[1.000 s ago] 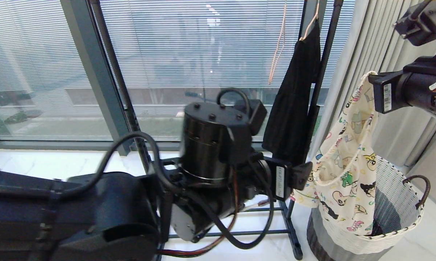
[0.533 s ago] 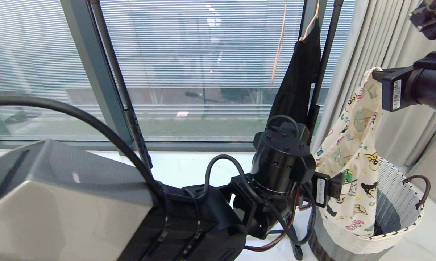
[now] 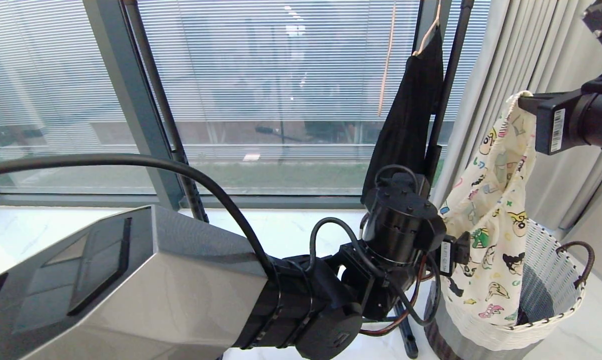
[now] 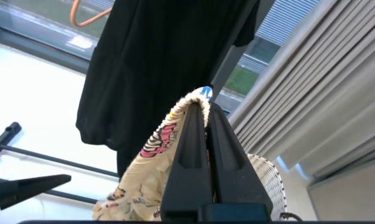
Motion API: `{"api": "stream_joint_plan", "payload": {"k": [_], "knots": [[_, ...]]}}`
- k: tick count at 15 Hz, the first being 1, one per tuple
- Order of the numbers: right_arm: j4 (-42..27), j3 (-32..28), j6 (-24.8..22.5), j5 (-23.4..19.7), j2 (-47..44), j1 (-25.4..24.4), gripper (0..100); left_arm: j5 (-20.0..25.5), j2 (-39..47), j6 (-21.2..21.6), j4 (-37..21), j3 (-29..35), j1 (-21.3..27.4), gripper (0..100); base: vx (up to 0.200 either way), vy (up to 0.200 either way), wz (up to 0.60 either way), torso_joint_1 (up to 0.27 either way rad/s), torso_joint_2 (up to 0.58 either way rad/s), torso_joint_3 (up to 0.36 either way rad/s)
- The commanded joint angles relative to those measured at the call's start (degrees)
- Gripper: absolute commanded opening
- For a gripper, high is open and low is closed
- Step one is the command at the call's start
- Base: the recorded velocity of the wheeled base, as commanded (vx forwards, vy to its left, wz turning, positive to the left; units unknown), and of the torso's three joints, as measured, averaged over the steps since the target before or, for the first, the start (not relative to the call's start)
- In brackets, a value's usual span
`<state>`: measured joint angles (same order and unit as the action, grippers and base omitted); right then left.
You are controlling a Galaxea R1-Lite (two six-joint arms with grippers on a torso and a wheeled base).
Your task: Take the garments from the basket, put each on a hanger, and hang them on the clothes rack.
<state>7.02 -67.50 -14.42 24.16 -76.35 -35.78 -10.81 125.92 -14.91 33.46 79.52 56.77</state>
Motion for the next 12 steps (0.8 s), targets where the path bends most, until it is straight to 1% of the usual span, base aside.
{"api": "stream_joint_plan", "payload": {"k": [1,3,4,8,9,12], "knots": [[0.0,0.3,0.0,0.0,0.1,0.0,0,-0.1,-2.1,0.0,0.3,-1.6,0.4,100,0.0,0.0,0.0,0.0,0.0,0.0],[0.0,0.2,0.0,-0.1,0.1,0.0,0,0.3,-4.7,0.0,0.3,-5.4,0.3,100,0.0,0.0,0.0,0.0,0.0,0.0],[0.0,0.2,0.0,-0.2,0.1,-0.2,0,0.4,-5.2,0.0,0.3,-6.1,0.1,100,0.0,0.0,0.0,0.0,0.0,0.0],[-0.3,0.2,0.0,-0.3,0.8,-2.8,0,1.2,-3.5,0.0,0.3,-3.9,-1.1,100,0.0,0.0,0.0,0.0,0.0,0.0],[-1.6,0.2,0.0,-0.3,1.4,-4.4,0,1.7,-2.2,0.1,0.3,-3.2,-1.1,100,0.0,0.0,0.0,0.0,0.0,0.0],[-1.7,0.1,0.0,-0.3,2.3,-4.6,0,1.6,0.2,0.4,0.3,-3.5,-1.8,100,0.0,0.0,0.0,0.0,0.0,0.0]]}}
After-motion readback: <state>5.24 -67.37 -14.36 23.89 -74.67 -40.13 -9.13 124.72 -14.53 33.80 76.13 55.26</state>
